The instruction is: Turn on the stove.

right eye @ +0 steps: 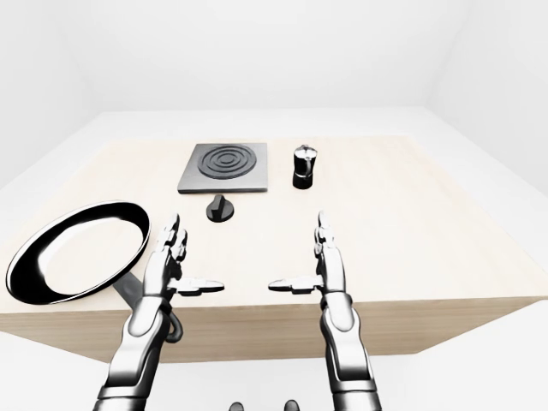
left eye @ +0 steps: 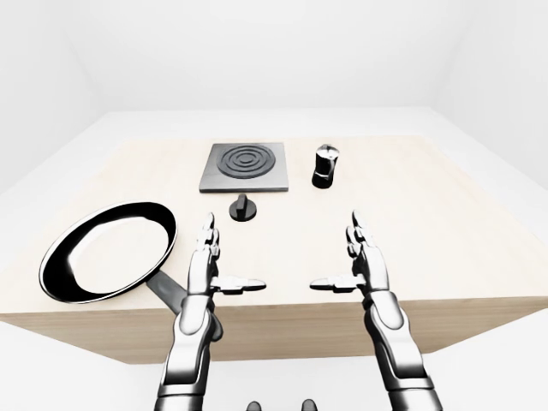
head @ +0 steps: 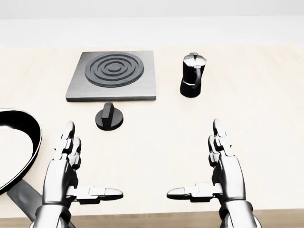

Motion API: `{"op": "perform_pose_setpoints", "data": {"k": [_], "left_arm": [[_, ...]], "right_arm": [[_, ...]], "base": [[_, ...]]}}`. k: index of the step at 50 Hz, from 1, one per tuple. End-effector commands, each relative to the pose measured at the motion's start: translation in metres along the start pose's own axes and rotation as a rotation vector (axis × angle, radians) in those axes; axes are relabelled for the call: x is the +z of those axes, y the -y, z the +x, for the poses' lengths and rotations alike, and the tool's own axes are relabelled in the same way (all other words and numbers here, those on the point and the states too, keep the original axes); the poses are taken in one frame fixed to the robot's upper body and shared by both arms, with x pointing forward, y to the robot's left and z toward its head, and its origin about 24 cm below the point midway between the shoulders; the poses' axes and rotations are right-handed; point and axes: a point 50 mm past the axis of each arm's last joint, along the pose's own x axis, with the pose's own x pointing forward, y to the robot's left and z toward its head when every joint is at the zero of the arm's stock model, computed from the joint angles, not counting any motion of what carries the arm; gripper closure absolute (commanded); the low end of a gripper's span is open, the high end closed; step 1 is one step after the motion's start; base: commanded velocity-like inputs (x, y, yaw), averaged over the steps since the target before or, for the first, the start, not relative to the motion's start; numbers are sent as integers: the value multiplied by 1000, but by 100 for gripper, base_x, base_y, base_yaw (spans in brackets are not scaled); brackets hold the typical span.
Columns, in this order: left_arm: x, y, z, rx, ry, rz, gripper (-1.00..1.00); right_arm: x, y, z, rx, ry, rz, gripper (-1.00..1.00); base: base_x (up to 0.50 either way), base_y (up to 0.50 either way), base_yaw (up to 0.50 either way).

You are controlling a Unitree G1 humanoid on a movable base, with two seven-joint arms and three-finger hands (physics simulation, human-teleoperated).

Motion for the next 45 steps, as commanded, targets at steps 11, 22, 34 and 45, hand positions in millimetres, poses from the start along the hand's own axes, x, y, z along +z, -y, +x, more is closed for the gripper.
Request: {"op": "perform_pose_setpoints", "data": {"k": [11, 22, 34, 45], "left_arm": [[-2, -3, 5, -6, 16, 6, -100], [0, -3, 3, -6, 15, 9, -100], [1, -2, 2, -6, 15, 15, -100], [0, -1, 2, -9, 10, 19, -100]], "right_arm": [[-2, 6, -3, 8, -2, -9, -100], [-2, 5, -3, 16, -2, -14, -100], [-2, 5, -3, 15, 0, -18, -100], [-2, 4, -3, 15, -1, -19, -100]], "base": [[0, 0, 0], [0, 0, 0], [5, 0, 0], [29, 0, 0]]}}
